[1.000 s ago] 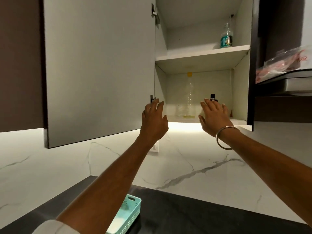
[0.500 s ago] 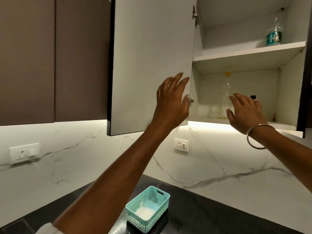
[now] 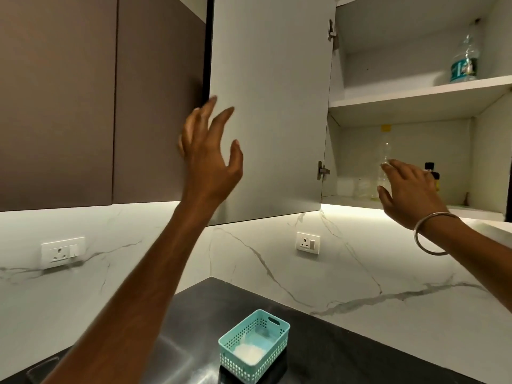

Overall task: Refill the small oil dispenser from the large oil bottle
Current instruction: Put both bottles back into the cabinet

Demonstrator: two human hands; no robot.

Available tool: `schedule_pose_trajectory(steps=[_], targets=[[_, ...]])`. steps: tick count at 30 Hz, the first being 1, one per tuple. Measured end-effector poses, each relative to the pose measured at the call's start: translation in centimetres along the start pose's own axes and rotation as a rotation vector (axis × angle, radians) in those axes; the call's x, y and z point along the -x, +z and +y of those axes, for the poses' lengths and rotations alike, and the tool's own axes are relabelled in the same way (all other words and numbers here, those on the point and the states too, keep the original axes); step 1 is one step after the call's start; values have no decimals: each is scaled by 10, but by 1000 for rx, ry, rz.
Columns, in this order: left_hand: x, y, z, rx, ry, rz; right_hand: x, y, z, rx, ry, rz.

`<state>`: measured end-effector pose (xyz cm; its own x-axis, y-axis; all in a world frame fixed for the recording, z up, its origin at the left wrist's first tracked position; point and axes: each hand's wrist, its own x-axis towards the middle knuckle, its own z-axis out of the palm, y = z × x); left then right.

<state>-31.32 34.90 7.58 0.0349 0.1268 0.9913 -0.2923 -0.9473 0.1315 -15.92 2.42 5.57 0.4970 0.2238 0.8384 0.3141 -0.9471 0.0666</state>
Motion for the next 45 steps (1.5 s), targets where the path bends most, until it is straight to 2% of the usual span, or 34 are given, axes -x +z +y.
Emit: schedule_pose_trajectory(steps=[6, 10, 14, 17, 23, 33, 45], targets=[[8, 0, -12, 183, -140, -36, 2, 2, 5, 11, 18, -19], [9, 8, -9, 145, -196, 51, 5, 3, 10, 24, 30, -28], [4, 15, -10, 152, -338, 71, 6, 2, 13, 42, 36, -38], [5, 22, -5, 152, -368, 72, 6, 3, 16, 48, 39, -35], [7, 24, 7, 155, -345, 88, 5, 7, 18, 57, 44, -36], [9, 14, 39, 321, -277, 117, 4, 3, 18, 56, 35, -14], [24, 45, 133, 671, -83, -26, 11, -19, 38, 87, 28, 39]])
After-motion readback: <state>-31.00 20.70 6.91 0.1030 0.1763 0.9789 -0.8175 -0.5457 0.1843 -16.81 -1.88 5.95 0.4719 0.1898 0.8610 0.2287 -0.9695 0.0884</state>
